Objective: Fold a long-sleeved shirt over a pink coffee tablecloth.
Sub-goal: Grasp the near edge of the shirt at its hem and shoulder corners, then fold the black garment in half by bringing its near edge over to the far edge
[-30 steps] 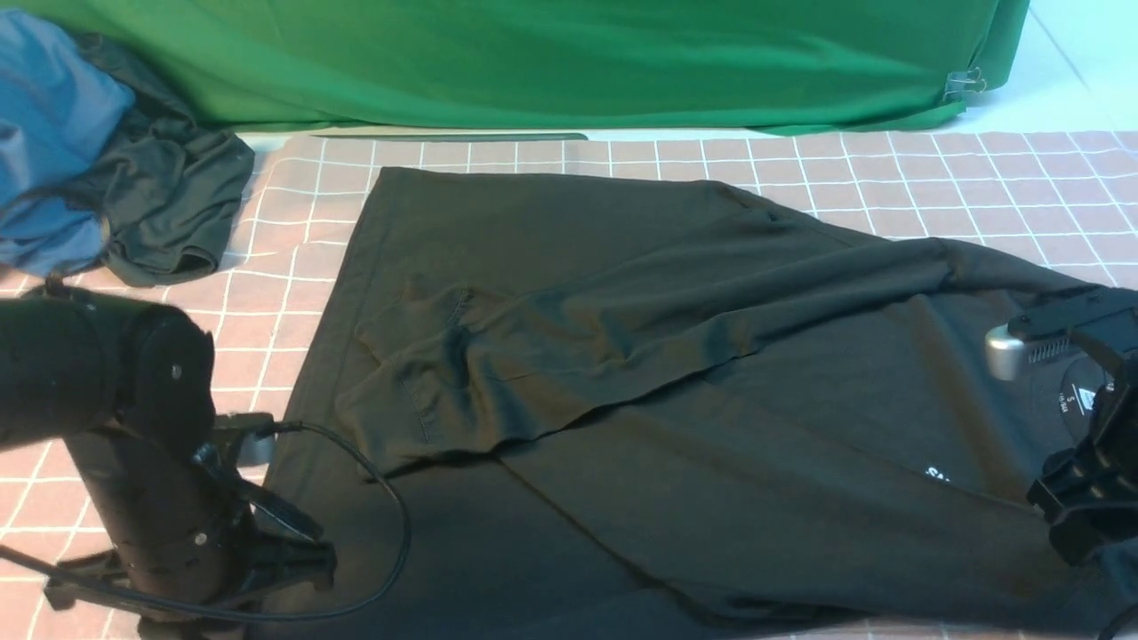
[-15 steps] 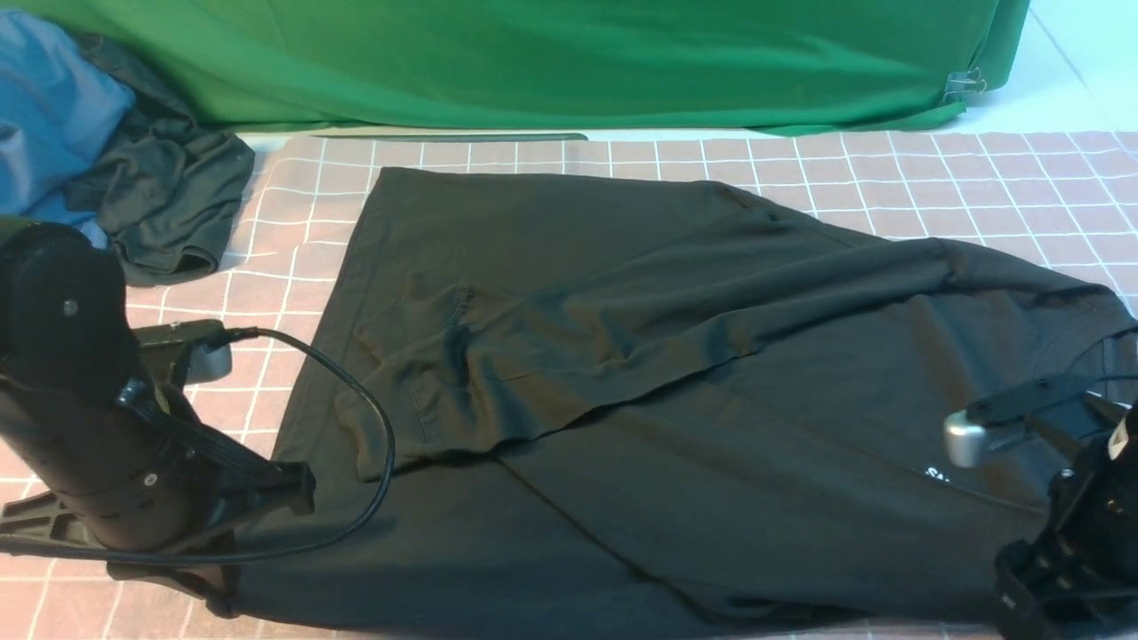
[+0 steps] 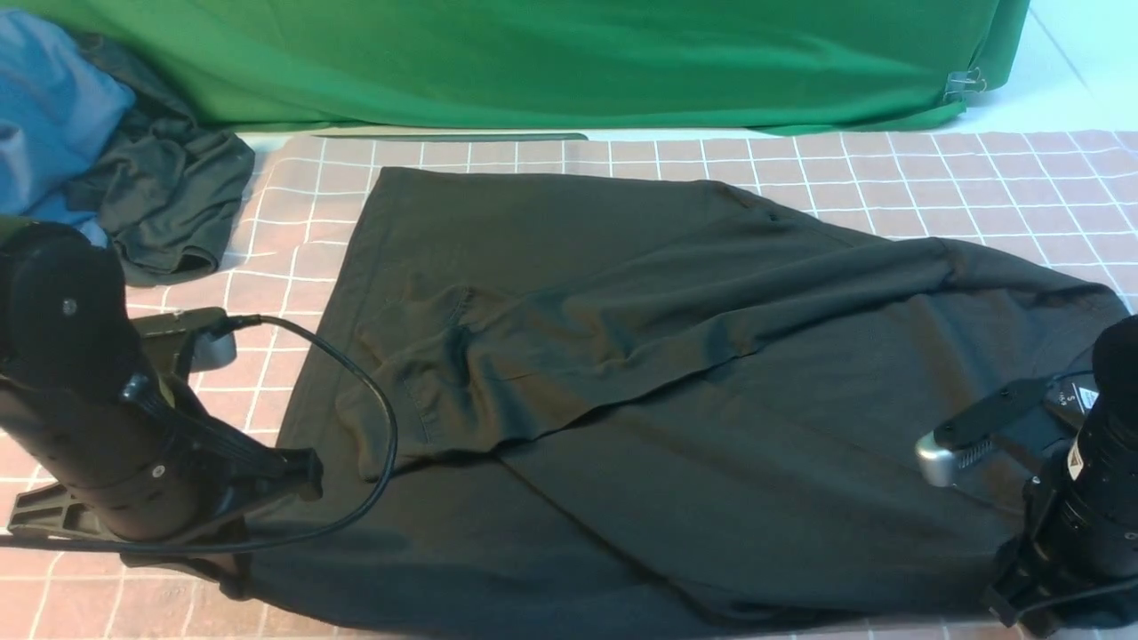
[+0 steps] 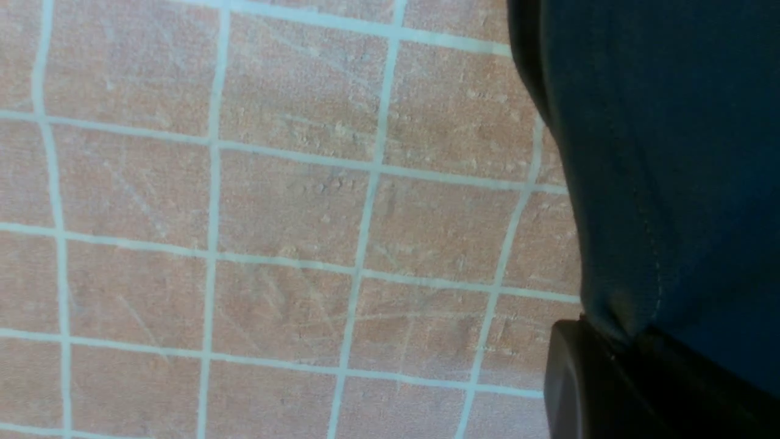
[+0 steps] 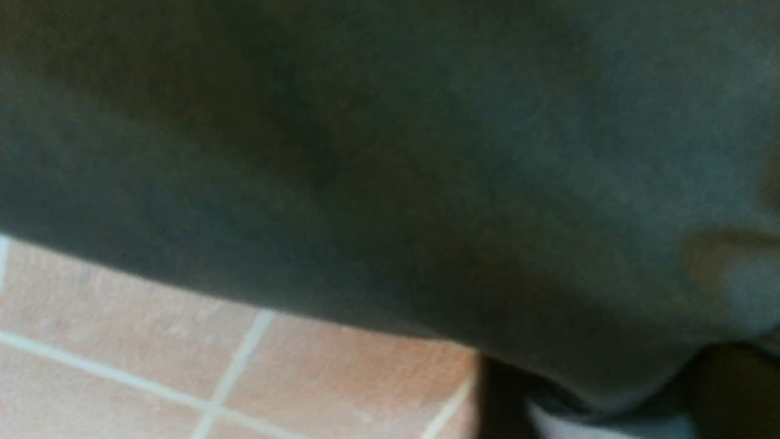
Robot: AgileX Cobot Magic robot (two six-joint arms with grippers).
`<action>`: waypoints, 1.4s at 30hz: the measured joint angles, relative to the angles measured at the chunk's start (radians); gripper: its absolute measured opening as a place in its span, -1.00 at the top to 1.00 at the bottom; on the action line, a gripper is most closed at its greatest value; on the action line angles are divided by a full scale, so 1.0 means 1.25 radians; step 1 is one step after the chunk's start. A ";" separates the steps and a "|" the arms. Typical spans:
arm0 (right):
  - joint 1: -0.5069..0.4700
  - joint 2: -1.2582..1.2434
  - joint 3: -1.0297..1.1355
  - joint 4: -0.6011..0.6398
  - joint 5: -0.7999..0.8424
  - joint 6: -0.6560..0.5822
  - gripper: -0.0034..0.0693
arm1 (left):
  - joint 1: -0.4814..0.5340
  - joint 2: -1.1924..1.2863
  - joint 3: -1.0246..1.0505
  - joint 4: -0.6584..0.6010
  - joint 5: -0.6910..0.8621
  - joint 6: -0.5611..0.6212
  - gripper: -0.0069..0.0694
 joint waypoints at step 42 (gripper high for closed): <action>-0.148 0.306 -0.635 0.104 0.265 -0.156 0.73 | 0.078 0.349 -0.527 -0.042 0.000 -0.109 0.73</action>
